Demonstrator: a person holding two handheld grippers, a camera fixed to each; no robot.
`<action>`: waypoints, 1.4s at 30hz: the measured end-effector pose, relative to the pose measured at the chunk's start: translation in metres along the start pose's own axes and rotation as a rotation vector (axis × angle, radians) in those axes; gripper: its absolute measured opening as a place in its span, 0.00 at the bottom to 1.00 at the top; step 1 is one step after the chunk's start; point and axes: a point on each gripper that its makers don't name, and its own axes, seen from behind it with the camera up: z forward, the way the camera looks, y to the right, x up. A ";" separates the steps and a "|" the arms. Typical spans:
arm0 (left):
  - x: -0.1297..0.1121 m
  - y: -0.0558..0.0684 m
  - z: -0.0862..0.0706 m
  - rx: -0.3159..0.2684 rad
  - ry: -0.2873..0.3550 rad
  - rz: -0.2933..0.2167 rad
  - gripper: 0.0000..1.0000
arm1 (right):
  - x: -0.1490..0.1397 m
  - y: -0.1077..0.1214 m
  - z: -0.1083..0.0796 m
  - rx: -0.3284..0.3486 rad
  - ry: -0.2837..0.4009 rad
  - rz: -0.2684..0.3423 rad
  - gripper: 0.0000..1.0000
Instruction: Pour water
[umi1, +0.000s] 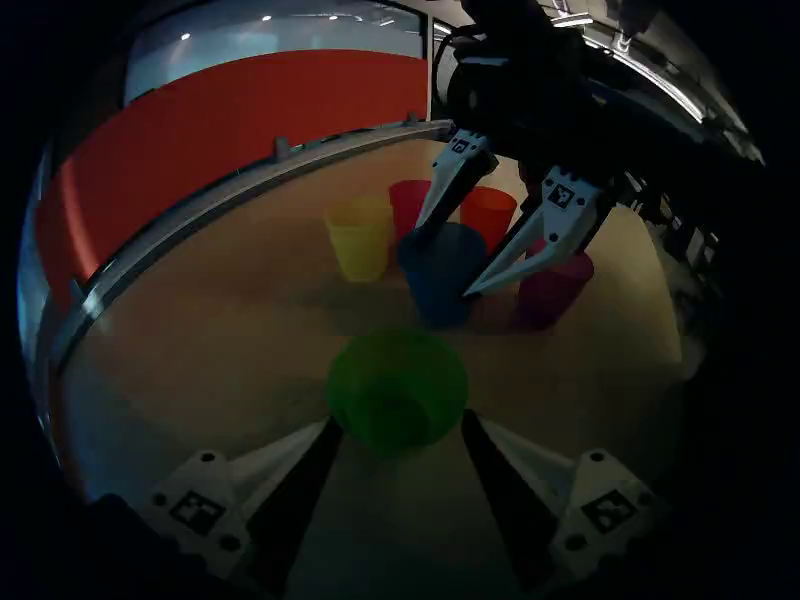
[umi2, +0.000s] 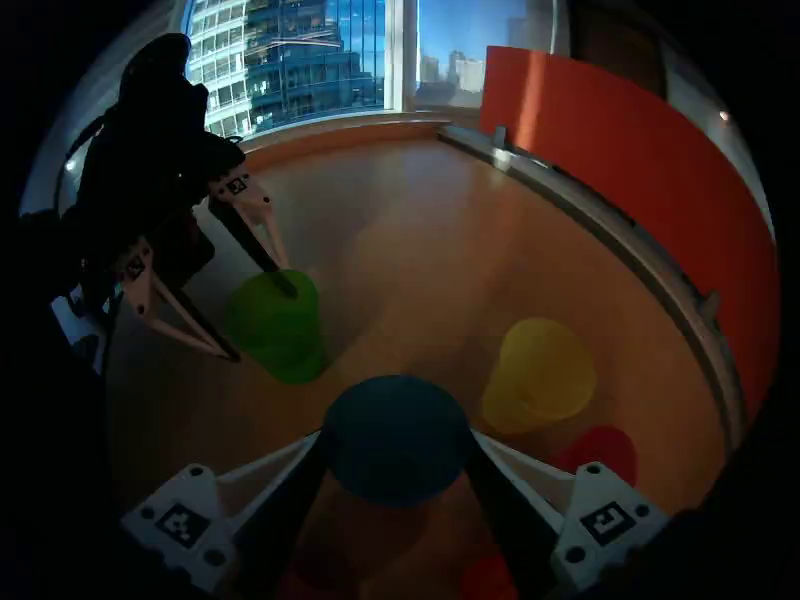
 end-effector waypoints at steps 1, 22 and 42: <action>0.000 0.000 0.000 0.002 0.001 -0.002 0.87 | 0.000 0.000 0.000 -0.001 0.001 0.000 0.93; 0.004 0.005 -0.008 0.008 0.012 -0.007 0.87 | -0.002 -0.004 -0.008 -0.015 0.012 -0.002 1.00; -0.005 0.012 -0.027 0.038 0.011 -0.023 0.87 | 0.005 -0.014 -0.045 -0.056 0.068 -0.017 1.00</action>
